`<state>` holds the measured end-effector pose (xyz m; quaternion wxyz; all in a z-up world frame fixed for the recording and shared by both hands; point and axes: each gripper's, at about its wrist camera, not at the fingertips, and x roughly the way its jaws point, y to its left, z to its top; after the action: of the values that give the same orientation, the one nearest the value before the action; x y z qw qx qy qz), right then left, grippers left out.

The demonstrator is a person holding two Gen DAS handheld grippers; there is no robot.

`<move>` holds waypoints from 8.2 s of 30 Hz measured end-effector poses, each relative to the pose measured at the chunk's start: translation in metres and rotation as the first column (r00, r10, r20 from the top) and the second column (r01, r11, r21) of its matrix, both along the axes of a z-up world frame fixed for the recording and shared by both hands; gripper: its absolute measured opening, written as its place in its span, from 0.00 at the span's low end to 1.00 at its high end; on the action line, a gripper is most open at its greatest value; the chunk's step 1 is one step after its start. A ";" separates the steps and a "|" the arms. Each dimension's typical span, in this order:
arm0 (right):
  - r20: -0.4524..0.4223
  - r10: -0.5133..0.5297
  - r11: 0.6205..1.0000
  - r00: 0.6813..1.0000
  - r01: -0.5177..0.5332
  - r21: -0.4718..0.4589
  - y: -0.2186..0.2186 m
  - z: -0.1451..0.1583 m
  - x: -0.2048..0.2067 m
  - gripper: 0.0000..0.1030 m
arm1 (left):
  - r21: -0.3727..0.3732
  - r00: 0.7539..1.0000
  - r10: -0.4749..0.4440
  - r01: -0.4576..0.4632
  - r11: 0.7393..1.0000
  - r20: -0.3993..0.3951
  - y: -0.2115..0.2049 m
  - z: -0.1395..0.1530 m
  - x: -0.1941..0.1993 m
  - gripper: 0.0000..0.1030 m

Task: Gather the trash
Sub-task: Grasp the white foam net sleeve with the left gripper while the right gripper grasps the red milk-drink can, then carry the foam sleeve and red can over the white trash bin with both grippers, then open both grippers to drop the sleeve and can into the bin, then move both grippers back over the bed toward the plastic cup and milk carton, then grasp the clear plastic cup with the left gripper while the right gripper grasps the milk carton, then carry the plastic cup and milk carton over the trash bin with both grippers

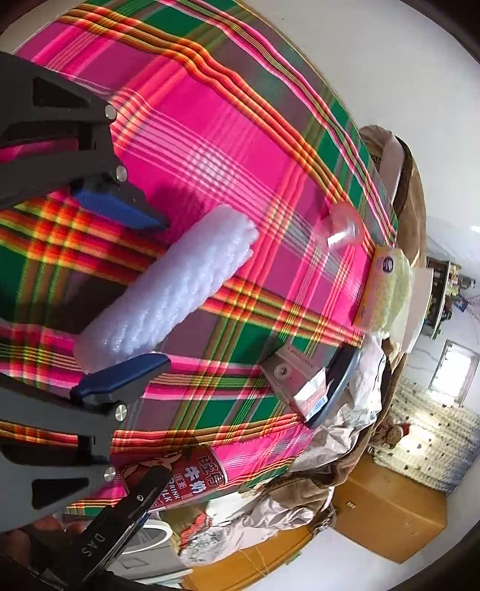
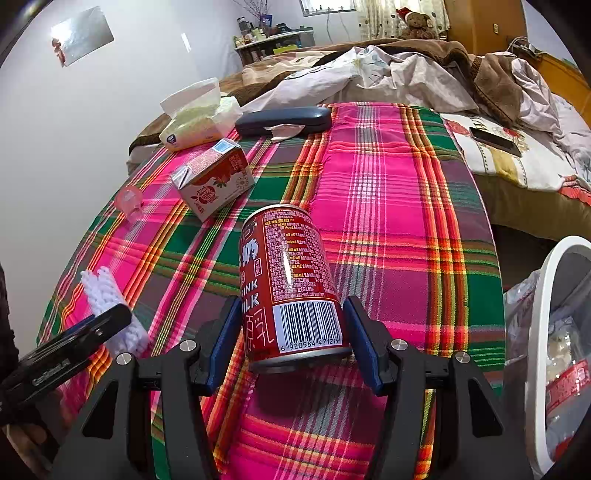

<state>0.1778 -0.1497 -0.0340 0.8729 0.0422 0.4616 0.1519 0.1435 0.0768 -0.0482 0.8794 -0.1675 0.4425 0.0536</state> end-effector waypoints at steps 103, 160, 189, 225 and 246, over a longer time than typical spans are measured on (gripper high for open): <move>0.124 -0.524 0.845 0.842 0.533 -0.048 -0.236 0.032 -0.080 0.61 | 0.110 0.698 -0.704 0.695 0.710 0.132 -0.309 0.062 -0.003 0.59; 0.110 -0.142 0.989 0.984 0.136 0.062 0.022 0.040 0.014 0.61 | 0.150 0.967 -0.184 0.158 0.976 0.175 0.042 0.062 0.029 0.60; -0.018 -0.085 0.995 0.996 0.084 -0.045 0.109 0.012 0.105 0.62 | 0.039 0.995 -0.085 0.083 0.996 0.051 0.111 0.008 0.126 0.62; 0.067 -0.032 0.999 0.997 0.034 -0.022 0.086 0.028 0.071 0.37 | 0.069 0.981 -0.160 0.153 0.986 0.106 0.074 0.031 0.105 0.40; 0.146 -0.145 0.989 0.979 0.142 0.030 -0.005 0.057 0.003 0.37 | 0.093 0.934 -0.303 0.290 0.952 0.188 -0.019 0.073 0.041 0.40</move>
<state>0.1807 -0.1548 0.0233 0.9130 0.0725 0.3900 0.0958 0.1844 0.0576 0.0247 0.9222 -0.0752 0.3702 -0.0826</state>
